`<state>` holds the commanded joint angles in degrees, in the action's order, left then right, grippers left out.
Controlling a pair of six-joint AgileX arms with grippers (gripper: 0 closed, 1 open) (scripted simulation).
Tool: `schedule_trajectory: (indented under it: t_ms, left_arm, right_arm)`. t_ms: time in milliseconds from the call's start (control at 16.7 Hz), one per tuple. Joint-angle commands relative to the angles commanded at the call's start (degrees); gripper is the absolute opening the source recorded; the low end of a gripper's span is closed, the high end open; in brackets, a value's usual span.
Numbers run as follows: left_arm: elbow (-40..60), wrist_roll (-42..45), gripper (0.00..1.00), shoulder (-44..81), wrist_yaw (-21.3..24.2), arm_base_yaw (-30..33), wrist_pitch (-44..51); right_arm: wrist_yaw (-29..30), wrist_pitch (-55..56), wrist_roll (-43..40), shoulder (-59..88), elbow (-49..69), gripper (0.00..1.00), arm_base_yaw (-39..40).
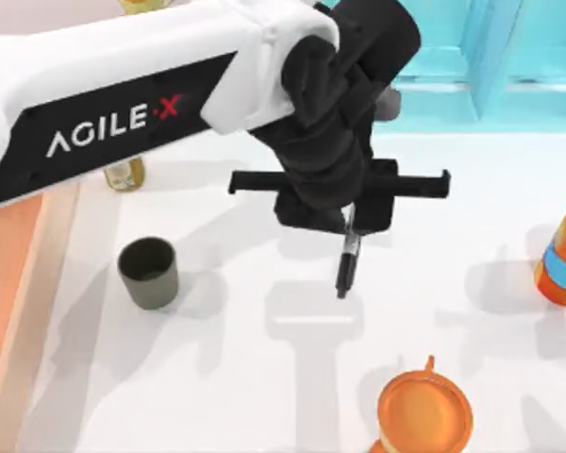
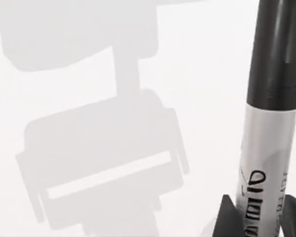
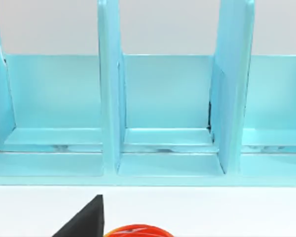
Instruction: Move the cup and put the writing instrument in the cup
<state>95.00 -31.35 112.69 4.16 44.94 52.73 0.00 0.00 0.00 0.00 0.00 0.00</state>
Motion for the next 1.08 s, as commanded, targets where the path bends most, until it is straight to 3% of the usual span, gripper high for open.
schedule_trajectory:
  t_ms: [780, 1080]
  left_arm:
    - [-60.8, 21.3, 0.00, -47.0, -6.6, -13.6, -62.0]
    - [-78.8, 28.6, 0.00, -62.2, -7.7, -18.1, -81.7]
  right_arm:
    - [0.0, 0.0, 0.0, 0.0, 0.0, 1.00, 0.0]
    - [0.0, 0.0, 0.0, 0.0, 0.0, 1.00, 0.0]
